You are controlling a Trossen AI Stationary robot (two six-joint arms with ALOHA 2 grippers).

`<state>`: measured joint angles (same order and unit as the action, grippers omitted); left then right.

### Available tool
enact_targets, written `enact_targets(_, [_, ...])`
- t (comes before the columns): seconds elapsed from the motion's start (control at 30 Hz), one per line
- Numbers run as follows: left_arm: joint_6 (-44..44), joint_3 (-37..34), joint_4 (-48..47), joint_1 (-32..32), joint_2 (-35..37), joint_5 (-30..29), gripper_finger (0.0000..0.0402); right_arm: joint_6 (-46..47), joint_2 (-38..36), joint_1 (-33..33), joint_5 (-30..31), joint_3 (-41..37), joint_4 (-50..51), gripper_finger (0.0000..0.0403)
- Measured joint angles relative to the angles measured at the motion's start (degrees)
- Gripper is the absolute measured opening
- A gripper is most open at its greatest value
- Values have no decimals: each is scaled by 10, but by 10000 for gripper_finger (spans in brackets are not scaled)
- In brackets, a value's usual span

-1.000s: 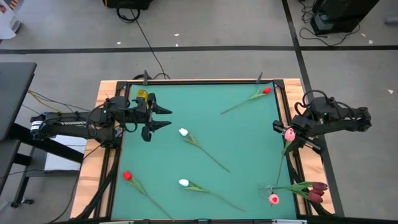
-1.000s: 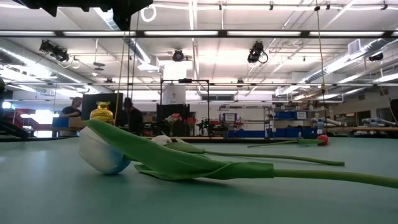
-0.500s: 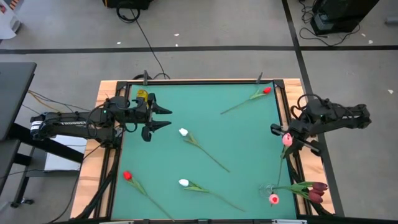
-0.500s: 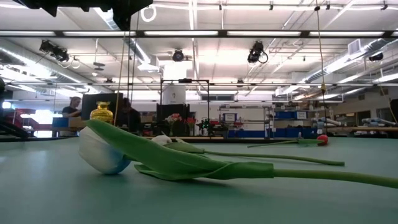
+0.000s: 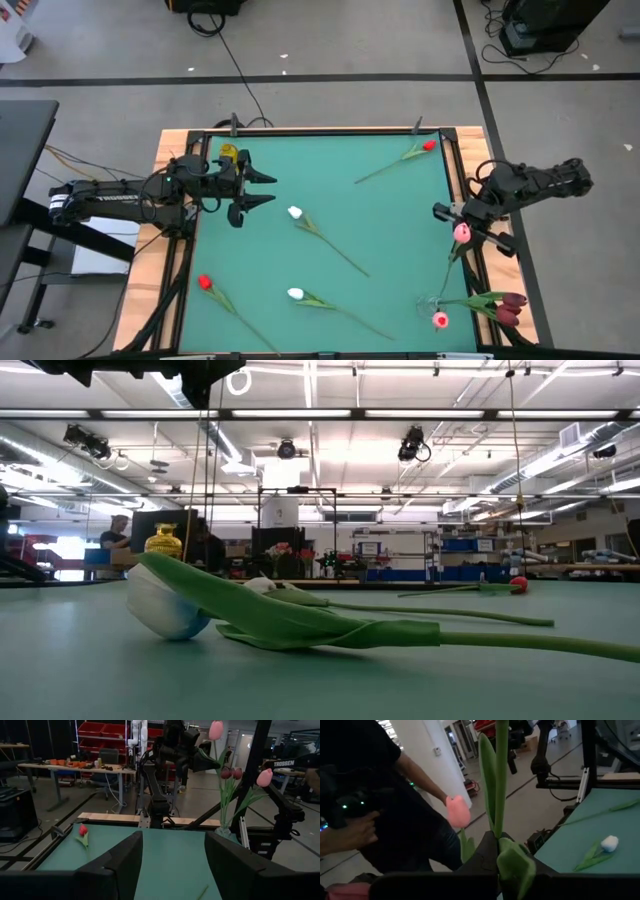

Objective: Sort flowers into vase by color
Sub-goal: Put the pink tulip into the transparent vase

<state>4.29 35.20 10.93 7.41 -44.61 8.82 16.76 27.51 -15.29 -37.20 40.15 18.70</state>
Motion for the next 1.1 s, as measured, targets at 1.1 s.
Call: enact_targets(1.1, [0, 0, 0, 0, 0, 0, 219, -168, 84, -87, 1, 16, 82, 20])
